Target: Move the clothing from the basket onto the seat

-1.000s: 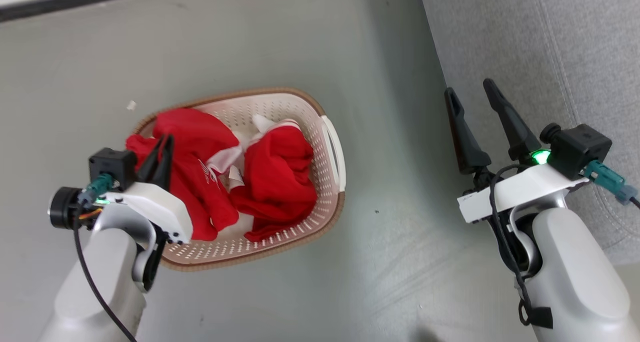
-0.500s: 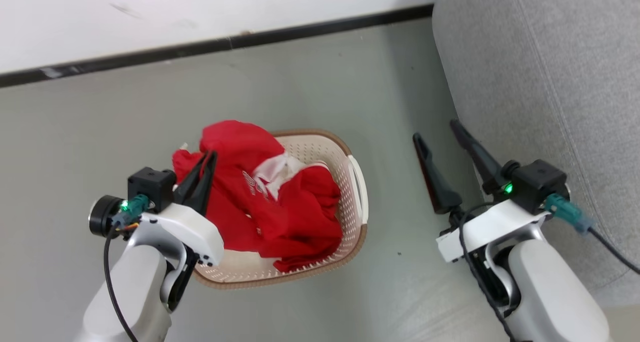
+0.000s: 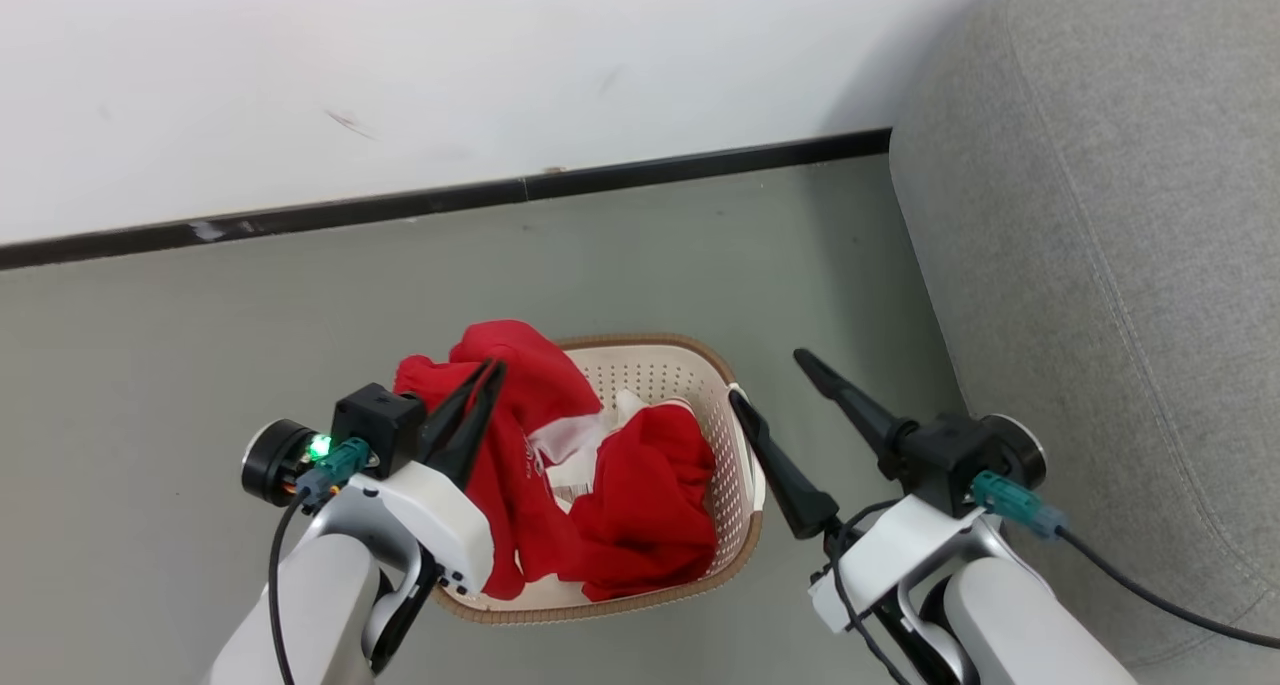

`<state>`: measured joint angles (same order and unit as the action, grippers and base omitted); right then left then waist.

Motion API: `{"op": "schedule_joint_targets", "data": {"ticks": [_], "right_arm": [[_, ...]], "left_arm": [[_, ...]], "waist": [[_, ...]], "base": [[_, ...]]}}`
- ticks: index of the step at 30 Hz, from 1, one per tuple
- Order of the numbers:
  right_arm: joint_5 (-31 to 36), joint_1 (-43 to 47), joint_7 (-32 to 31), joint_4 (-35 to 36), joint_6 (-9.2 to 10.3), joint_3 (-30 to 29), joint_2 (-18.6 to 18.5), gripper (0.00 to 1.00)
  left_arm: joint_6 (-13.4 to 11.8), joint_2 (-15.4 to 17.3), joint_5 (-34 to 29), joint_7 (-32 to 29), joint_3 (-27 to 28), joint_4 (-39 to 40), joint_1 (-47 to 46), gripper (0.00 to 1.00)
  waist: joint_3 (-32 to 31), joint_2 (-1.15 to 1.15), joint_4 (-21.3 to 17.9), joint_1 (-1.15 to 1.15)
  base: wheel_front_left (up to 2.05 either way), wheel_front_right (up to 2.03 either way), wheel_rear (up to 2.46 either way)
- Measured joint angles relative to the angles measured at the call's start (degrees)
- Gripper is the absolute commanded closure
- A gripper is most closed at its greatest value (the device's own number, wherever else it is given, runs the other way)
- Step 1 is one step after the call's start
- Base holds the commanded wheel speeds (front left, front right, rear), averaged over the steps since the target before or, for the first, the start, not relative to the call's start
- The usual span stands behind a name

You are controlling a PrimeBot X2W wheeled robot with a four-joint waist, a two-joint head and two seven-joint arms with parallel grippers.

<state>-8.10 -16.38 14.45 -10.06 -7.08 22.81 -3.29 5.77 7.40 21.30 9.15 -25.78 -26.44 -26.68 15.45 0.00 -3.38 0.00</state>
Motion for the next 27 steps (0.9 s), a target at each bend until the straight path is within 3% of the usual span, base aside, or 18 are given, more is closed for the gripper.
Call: {"op": "schedule_joint_targets", "data": {"ticks": [27], "right_arm": [[-2.79,-2.65,0.0,-1.05,-0.02,17.52,-8.35,0.0]], "left_arm": [[1.44,0.41,3.96,-3.86,-9.16,12.71,2.79,1.0]], "waist": [[-9.03,0.0,3.29,0.0]], "base": [[0.0,0.0,0.0]]}}
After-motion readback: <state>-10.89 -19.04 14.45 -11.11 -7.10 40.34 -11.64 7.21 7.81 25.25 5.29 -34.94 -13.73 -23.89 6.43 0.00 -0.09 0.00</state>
